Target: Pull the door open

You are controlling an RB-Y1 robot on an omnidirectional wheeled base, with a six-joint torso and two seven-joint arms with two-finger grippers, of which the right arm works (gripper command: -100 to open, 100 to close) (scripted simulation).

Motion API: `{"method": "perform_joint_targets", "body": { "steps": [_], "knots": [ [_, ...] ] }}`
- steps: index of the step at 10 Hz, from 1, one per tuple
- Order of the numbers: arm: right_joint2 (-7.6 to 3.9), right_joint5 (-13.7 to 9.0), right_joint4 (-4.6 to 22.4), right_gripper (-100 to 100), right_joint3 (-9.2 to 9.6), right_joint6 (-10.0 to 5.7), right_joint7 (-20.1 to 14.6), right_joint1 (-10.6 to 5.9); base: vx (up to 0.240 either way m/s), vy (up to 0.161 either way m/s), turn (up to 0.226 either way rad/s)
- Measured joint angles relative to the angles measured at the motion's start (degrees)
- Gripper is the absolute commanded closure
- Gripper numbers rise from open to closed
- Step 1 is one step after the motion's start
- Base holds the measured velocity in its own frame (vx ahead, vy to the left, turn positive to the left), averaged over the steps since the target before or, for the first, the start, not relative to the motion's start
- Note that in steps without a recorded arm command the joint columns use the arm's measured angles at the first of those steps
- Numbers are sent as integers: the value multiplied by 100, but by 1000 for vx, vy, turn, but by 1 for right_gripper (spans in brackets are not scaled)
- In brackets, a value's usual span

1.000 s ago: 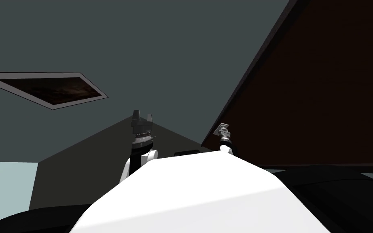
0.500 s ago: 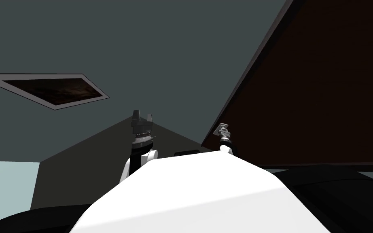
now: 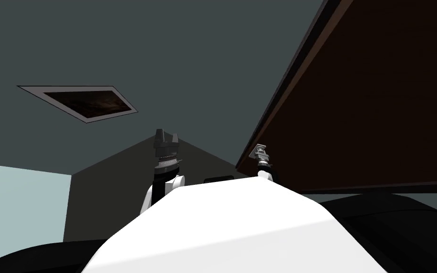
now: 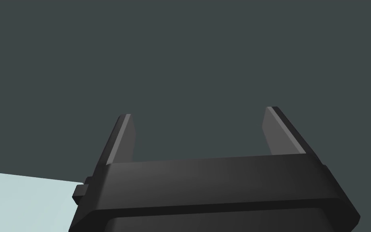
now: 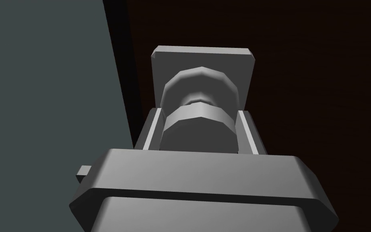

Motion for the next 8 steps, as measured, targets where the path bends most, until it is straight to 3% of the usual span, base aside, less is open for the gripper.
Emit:
{"method": "perform_joint_targets", "body": {
  "steps": [5, 8],
  "knots": [
    [-210, 160, -108, 100, 192, 81, -274, 59, -205, -2, 93],
    [-277, 216, -114, 100, 267, 86, -367, 54, -214, -21, 111]
  ]
}}
